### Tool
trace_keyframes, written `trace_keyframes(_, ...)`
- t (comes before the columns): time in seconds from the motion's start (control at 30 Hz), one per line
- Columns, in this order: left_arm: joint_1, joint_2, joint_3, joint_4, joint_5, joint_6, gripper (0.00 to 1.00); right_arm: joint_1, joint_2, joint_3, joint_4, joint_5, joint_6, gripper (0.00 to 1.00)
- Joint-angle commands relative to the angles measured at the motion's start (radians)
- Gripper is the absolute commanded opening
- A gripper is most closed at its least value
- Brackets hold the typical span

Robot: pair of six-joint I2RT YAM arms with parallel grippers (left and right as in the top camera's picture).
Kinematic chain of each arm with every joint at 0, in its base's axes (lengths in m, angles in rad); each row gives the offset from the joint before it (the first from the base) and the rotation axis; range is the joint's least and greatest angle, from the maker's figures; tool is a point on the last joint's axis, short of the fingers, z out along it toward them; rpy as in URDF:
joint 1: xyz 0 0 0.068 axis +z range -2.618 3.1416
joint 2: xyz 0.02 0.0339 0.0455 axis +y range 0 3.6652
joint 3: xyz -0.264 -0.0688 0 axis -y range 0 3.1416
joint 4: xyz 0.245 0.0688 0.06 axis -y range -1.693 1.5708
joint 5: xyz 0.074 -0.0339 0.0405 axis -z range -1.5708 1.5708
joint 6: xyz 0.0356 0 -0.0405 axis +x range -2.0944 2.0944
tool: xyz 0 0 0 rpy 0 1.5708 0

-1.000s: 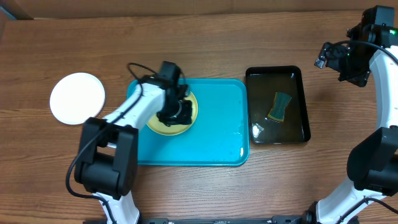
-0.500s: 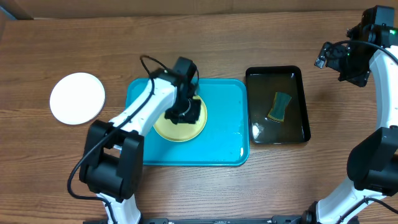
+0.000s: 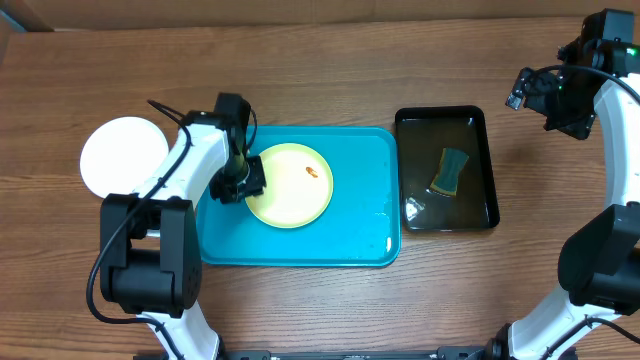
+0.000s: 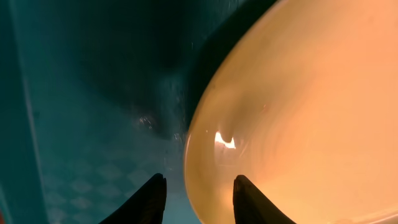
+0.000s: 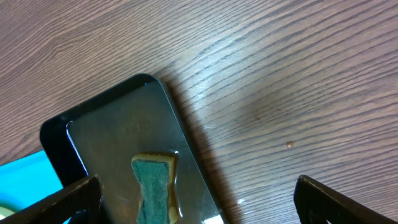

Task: Clean dirty plates on tray and stack at the side
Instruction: 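Grip the yellow plate rim with the left gripper and slide it right, then grasp the green sponge in the black tray with the right gripper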

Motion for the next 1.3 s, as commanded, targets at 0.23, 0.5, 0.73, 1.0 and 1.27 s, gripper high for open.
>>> trace_keyframes(0.23,-0.009,-0.019,-0.095,0.078,0.03,0.001,0.26,-0.003,-0.006,0.014,0.003,0.001,0.004,1.0)
trace_keyframes(0.5,-0.009,-0.019,-0.095,0.154,0.026,0.032,0.04,-0.003,-0.006,0.014,0.003,0.001,0.004,1.0)
trace_keyframes(0.73,-0.009,-0.019,-0.095,0.198,0.027,0.086,0.19,-0.003,-0.006,0.014,0.016,-0.02,0.004,1.0)
trace_keyframes(1.0,-0.01,-0.019,-0.095,0.191,0.031,0.082,0.39,0.006,-0.006,0.014,-0.117,-0.317,0.003,1.0)
trace_keyframes(1.27,-0.01,-0.019,-0.095,0.191,0.039,0.083,0.45,0.184,-0.004,-0.042,-0.24,-0.006,0.039,0.79)
